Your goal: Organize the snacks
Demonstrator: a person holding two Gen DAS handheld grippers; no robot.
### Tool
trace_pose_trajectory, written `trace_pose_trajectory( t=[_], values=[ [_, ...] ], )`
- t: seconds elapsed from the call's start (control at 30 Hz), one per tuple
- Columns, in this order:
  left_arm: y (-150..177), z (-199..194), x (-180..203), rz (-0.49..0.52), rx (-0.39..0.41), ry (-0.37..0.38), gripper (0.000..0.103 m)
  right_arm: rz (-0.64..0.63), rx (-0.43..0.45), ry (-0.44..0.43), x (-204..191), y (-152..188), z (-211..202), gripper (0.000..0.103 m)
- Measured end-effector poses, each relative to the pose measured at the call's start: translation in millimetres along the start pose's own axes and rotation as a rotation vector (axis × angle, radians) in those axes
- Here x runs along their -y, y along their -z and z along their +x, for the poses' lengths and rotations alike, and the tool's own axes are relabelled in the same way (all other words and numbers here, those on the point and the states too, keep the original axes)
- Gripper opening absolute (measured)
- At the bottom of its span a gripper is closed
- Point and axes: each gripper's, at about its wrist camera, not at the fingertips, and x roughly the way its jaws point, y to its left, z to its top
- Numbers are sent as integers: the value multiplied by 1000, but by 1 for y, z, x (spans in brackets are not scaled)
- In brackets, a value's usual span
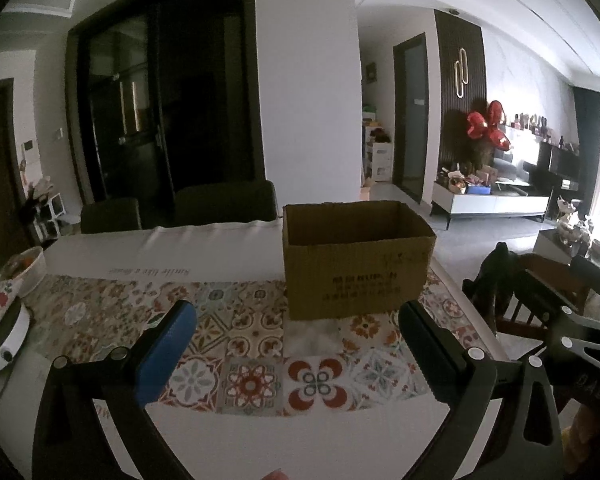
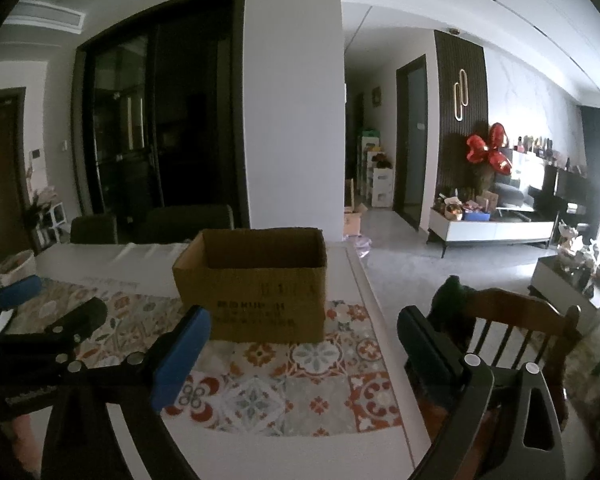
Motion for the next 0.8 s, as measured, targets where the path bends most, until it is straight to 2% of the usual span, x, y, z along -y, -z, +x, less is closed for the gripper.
trace_pose_trajectory(
  t=[0.4, 0.8],
  values=[
    [21, -39, 2, 11, 56, -17, 103, 17, 23, 0, 5, 22, -38, 96],
    [37, -57, 5, 9, 64, -16, 103, 25, 32, -13, 9, 37, -59, 96]
  ],
)
